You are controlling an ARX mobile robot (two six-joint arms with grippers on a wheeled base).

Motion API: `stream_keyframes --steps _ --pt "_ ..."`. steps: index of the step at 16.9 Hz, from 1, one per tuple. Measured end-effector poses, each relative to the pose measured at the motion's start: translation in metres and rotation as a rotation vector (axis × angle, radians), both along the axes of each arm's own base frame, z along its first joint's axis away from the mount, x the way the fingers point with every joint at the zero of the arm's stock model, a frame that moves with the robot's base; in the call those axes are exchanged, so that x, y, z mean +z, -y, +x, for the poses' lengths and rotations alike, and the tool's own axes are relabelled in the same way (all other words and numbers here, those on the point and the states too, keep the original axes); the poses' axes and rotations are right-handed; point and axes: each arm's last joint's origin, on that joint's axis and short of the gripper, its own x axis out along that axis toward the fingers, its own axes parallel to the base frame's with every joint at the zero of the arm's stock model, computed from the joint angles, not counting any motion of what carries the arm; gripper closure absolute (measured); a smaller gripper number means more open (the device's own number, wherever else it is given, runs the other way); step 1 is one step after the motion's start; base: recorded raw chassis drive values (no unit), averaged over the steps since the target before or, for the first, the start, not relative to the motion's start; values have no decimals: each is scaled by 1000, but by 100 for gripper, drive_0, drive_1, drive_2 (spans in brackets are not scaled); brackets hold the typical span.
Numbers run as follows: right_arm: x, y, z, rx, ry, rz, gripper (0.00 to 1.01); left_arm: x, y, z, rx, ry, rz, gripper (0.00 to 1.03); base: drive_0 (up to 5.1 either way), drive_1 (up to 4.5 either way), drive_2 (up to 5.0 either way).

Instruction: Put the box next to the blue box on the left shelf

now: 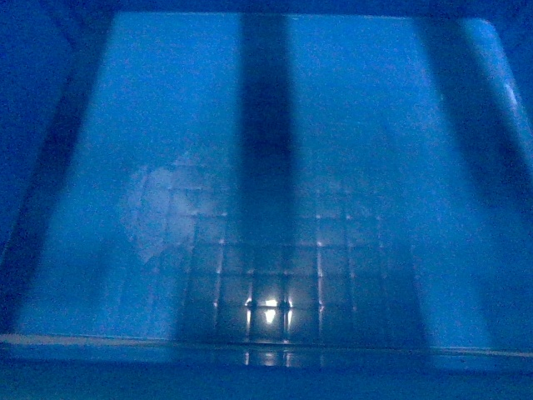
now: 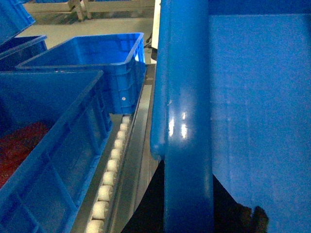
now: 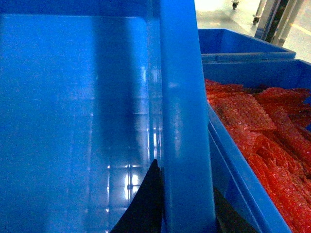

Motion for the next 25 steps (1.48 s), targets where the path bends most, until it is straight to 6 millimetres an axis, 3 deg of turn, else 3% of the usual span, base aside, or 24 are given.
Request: stream_keyframes --steps 25 --pt "0 0 0 1 0 -3 91 -1 2 0 16 -8 7 93 0 0 0"
